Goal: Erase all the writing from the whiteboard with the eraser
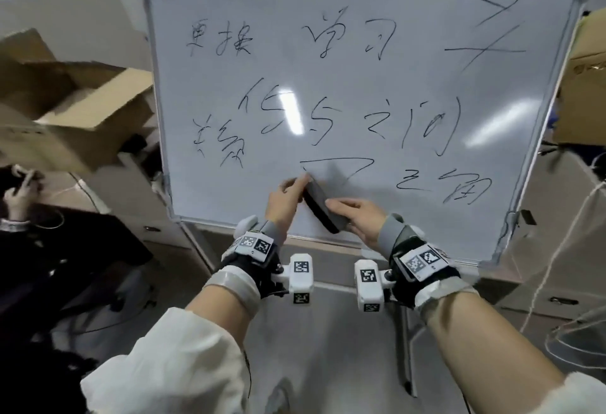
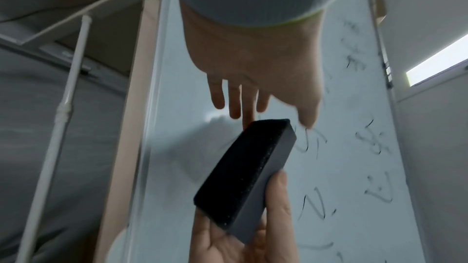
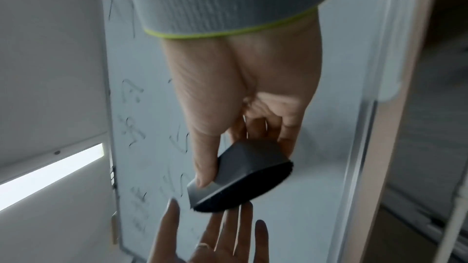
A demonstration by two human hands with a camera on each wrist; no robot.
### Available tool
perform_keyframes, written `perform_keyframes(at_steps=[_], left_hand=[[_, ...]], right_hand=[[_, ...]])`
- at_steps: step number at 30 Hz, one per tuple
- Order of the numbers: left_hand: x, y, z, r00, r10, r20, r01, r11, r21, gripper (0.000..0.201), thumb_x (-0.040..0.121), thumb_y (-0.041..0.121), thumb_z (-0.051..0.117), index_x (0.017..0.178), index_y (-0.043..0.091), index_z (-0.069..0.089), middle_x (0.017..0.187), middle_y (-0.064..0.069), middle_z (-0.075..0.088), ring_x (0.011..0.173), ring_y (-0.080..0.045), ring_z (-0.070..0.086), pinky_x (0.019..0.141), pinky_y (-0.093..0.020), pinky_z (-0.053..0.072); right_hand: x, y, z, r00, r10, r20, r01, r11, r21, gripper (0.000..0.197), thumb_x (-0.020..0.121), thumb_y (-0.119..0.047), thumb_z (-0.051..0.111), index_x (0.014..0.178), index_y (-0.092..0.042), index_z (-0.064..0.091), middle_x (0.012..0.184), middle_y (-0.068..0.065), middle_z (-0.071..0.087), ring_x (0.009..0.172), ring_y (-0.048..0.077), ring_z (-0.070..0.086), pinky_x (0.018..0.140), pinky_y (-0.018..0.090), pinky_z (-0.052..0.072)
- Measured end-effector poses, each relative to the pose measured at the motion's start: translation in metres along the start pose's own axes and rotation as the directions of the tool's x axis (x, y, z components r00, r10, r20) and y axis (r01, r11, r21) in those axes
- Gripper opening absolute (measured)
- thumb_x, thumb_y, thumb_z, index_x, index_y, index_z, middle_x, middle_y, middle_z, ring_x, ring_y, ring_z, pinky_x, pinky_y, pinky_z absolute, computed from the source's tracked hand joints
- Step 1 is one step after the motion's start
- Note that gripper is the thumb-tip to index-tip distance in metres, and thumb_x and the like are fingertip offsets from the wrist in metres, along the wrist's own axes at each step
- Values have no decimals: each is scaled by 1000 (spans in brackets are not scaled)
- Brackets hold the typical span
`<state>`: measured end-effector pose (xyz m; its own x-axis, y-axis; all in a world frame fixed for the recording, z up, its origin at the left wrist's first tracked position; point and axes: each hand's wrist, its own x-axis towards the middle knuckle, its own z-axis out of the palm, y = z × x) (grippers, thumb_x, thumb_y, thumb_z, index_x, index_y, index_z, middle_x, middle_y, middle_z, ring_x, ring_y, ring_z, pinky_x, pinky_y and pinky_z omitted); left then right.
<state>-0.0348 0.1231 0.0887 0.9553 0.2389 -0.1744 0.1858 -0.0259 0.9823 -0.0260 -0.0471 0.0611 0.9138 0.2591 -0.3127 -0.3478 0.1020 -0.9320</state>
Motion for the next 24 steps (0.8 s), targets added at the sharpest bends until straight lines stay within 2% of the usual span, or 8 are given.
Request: perform_keyframes(at_steps=[3,5,8,13,16,18,21,24], left_hand=[[26,18,-66,981,-12,-193,-15,991,-136,30,93,43,49,103,18,63,105,-6,71,88,-19,60,79,-35,45],[43,28,-89,965,-5,-263,-33,989,-141,30,89,41,51,97,16,65,100,-5,71,85,-19,59,75,-33,44],[83,40,-141,930,32,-366,-88,986,-140,33,77,43,52,90,16,66,93,-2,69,87,-21,60,80,-36,45],[156,76,-216,881,109,-461,-172,981,-95,27,85,35,56,105,18,60,100,2,64,93,-17,57,84,-28,42],[208,101,-253,837,203,-509,-222,975,24,48,72,47,54,111,19,60,110,-1,66,104,-23,61,95,-38,48],[226,118,-261,810,251,-531,-244,966,85,50,74,43,56,117,16,58,117,-4,62,111,-25,57,98,-37,45],[267,150,-267,811,296,-505,-267,955,130,47,82,31,59,124,11,54,124,-6,58,117,-25,51,93,-31,37],[301,181,-264,802,330,-497,-324,941,101,49,84,33,55,128,11,52,123,-5,62,113,-25,57,91,-31,42]], right_hand=[[28,-22,60,997,-67,-23,68,997,32,19,87,-13,74,105,-5,72,89,6,75,75,13,71,60,21,56],[41,-36,81,995,-97,-12,98,991,86,25,86,-12,75,109,-2,70,94,10,75,82,19,71,69,30,60],[75,-54,136,990,-137,23,135,987,89,24,85,-13,77,107,-5,71,102,13,75,93,24,71,88,42,58],[129,-91,218,969,-246,-33,247,969,19,25,85,-14,77,110,-13,70,109,13,73,96,24,71,82,34,61],[161,-113,251,936,-325,-134,327,945,-13,32,83,-18,80,112,-17,68,112,9,73,100,21,71,83,31,60],[173,-127,260,896,-392,-209,392,919,-44,40,78,-22,84,115,-17,69,110,5,74,98,18,72,85,33,59],[194,-160,274,791,-488,-368,486,867,-106,47,76,-24,86,118,-12,69,106,2,75,97,17,72,83,35,60],[206,-197,277,667,-581,-467,568,801,-186,45,74,-24,88,114,-15,69,106,2,75,98,17,71,85,34,60]])
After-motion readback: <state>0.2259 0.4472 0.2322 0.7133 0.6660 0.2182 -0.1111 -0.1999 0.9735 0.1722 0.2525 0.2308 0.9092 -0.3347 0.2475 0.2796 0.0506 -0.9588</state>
